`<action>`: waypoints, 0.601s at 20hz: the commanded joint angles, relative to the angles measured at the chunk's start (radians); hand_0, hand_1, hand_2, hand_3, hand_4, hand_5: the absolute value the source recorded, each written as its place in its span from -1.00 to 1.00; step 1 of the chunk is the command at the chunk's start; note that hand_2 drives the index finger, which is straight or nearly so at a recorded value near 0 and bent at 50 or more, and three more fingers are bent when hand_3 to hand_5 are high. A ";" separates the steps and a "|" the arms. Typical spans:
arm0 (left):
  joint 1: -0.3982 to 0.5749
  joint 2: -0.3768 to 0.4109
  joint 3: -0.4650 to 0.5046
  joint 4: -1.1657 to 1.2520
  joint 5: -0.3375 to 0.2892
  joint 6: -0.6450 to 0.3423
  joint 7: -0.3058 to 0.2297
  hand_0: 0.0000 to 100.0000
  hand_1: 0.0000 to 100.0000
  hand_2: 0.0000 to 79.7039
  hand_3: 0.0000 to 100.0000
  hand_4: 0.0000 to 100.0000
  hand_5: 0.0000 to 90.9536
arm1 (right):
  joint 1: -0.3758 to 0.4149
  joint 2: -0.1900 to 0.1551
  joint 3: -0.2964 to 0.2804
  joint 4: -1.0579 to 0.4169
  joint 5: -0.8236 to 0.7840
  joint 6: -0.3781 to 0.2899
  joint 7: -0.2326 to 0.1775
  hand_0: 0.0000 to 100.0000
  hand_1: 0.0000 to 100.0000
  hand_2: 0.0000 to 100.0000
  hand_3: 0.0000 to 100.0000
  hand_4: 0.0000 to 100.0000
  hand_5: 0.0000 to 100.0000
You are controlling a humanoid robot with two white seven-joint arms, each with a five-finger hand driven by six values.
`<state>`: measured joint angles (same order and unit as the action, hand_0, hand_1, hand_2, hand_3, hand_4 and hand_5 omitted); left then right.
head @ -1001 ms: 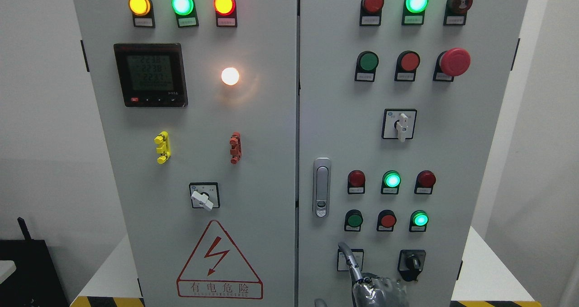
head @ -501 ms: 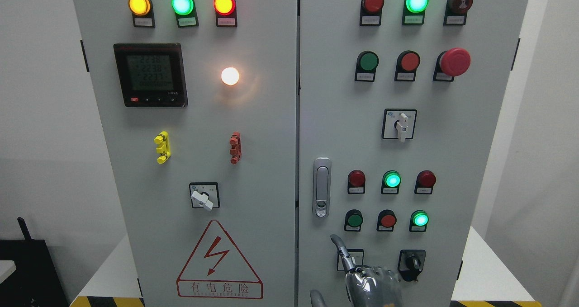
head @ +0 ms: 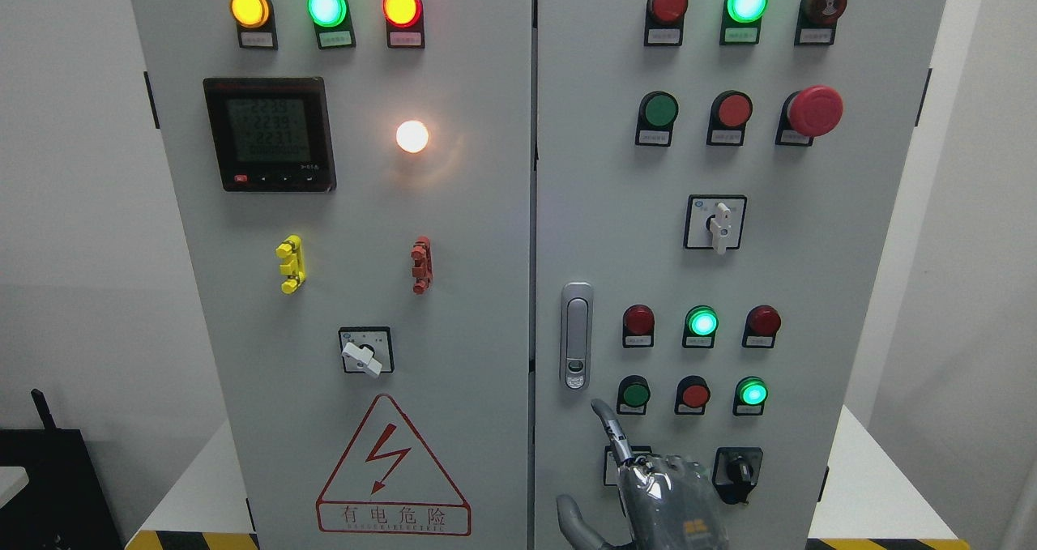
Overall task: Release door handle
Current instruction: 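Raise the right hand from below toward the silver door latch handle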
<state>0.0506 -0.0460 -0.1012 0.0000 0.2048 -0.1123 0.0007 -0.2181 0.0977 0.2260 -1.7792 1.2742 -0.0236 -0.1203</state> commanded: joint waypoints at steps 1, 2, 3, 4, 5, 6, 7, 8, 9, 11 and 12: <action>0.000 0.000 0.000 -0.031 0.001 0.000 0.001 -0.76 -0.22 -1.00 -1.00 -1.00 -1.00 | -0.027 0.001 0.001 0.026 0.001 0.001 0.001 -0.36 -0.16 -1.00 1.00 0.97 0.98; 0.000 0.000 0.000 -0.031 -0.001 0.000 0.001 -0.76 -0.22 -1.00 -1.00 -1.00 -1.00 | -0.032 0.001 0.001 0.032 0.002 0.001 0.001 -0.36 -0.16 -1.00 1.00 0.98 0.98; 0.000 0.000 0.000 -0.031 0.001 0.000 0.001 -0.76 -0.22 -1.00 -1.00 -1.00 -1.00 | -0.035 0.001 0.001 0.035 0.002 0.001 0.005 -0.35 -0.16 -1.00 1.00 0.97 0.98; 0.000 0.000 0.000 -0.031 -0.001 0.000 0.001 -0.76 -0.22 -1.00 -1.00 -1.00 -1.00 | -0.038 0.001 0.001 0.038 0.002 0.001 0.017 -0.35 -0.16 -1.00 1.00 0.97 0.98; 0.000 0.000 0.000 -0.031 0.001 0.000 0.001 -0.76 -0.22 -1.00 -1.00 -1.00 -1.00 | -0.040 0.001 0.001 0.038 0.002 0.001 0.024 -0.35 -0.16 -1.00 1.00 0.98 0.98; 0.000 0.000 0.000 -0.031 -0.001 0.000 0.001 -0.76 -0.22 -1.00 -1.00 -1.00 -1.00 | -0.040 0.001 0.003 0.038 0.002 0.001 0.024 -0.35 -0.17 -1.00 1.00 0.98 0.98; 0.000 0.000 0.000 -0.031 -0.001 0.000 0.001 -0.76 -0.22 -1.00 -1.00 -1.00 -1.00 | -0.041 0.001 0.004 0.038 0.002 0.001 0.025 -0.34 -0.17 -1.00 1.00 0.97 0.98; 0.000 0.000 0.000 -0.031 -0.001 0.000 0.001 -0.76 -0.22 -1.00 -1.00 -1.00 -1.00 | -0.043 0.001 0.004 0.038 0.002 0.001 0.025 -0.34 -0.17 -1.00 1.00 0.98 0.98; 0.000 0.000 0.000 -0.031 -0.001 0.000 0.001 -0.76 -0.22 -1.00 -1.00 -1.00 -1.00 | -0.044 0.001 0.004 0.038 0.002 0.001 0.027 -0.34 -0.18 -1.00 1.00 0.98 0.98; 0.000 0.000 0.000 -0.031 -0.001 0.000 0.001 -0.76 -0.22 -1.00 -1.00 -1.00 -1.00 | -0.049 0.001 0.004 0.041 0.004 0.001 0.030 -0.34 -0.18 -1.00 1.00 0.98 0.98; 0.000 0.000 0.000 -0.031 -0.001 0.000 0.001 -0.76 -0.22 -1.00 -1.00 -1.00 -1.00 | -0.052 0.002 0.004 0.041 0.004 0.001 0.030 -0.34 -0.18 -1.00 1.00 0.98 0.98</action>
<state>0.0506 -0.0460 -0.1012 0.0000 0.2044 -0.1123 0.0008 -0.2566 0.0982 0.2279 -1.7543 1.2765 -0.0232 -0.0931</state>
